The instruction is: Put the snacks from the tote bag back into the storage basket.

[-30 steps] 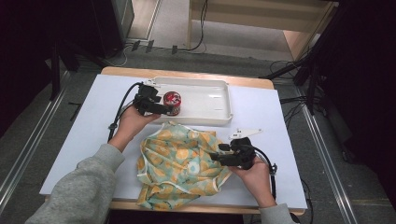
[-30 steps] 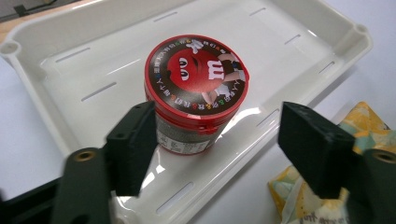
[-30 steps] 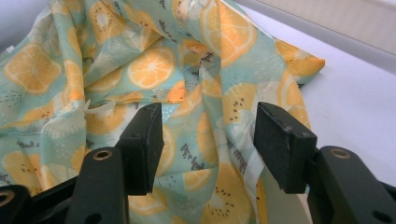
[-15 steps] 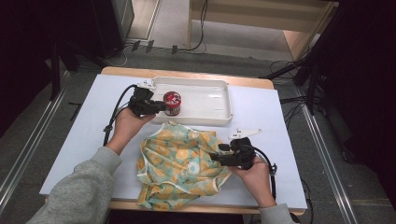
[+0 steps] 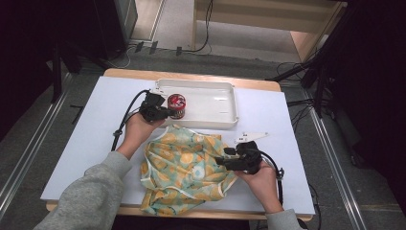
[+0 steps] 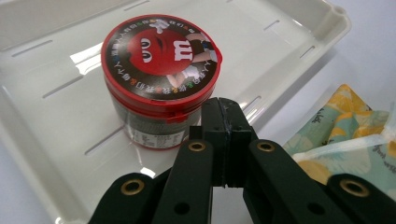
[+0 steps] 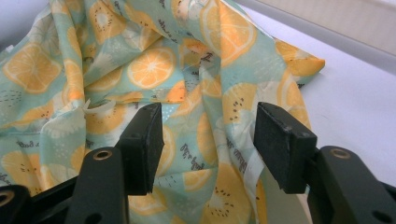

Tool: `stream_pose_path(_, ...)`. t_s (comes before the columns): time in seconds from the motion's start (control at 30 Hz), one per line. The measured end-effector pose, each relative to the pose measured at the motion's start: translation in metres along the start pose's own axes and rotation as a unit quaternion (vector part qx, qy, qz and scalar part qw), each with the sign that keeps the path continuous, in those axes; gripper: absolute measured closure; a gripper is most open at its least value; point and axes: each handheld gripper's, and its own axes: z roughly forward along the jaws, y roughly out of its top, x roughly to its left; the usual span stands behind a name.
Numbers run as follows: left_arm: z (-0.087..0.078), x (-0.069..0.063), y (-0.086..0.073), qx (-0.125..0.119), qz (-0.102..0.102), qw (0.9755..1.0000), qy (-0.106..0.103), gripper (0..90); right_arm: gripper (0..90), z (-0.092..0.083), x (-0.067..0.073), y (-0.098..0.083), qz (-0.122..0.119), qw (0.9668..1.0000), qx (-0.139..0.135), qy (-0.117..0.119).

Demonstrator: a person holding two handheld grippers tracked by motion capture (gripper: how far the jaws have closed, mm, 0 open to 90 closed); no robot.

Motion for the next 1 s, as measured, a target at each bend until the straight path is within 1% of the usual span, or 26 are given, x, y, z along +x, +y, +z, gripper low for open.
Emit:
stream_pose_path(0.2,0.0048,0.0008,-0.0015,0.006,-0.001,1.0,0.005,90.0,43.7,-0.0002,-0.0001,-0.0001,0.0,1.0,-0.001,0.0)
stream_pose_path(0.47,0.0053,0.0021,-0.0027,0.003,-0.002,0.9999,0.01,90.0,43.9,0.0001,0.0002,0.0,-0.001,1.0,0.0,0.0)
stream_pose_path(0.7,0.0051,0.003,-0.0029,0.004,-0.001,0.9999,0.01,90.0,43.9,0.0002,0.0001,-0.0001,-0.001,1.0,0.0,0.0)
stream_pose_path(0.8,0.0047,0.0036,-0.0038,0.005,0.004,0.9999,0.014,89.2,43.9,0.0,0.0002,-0.0001,-0.001,1.0,0.0,0.0)
stream_pose_path(1.0,0.0037,0.0061,-0.0048,0.001,-0.001,0.9999,0.016,89.5,43.9,-0.0001,0.0001,-0.0001,-0.001,1.0,0.0,0.0)
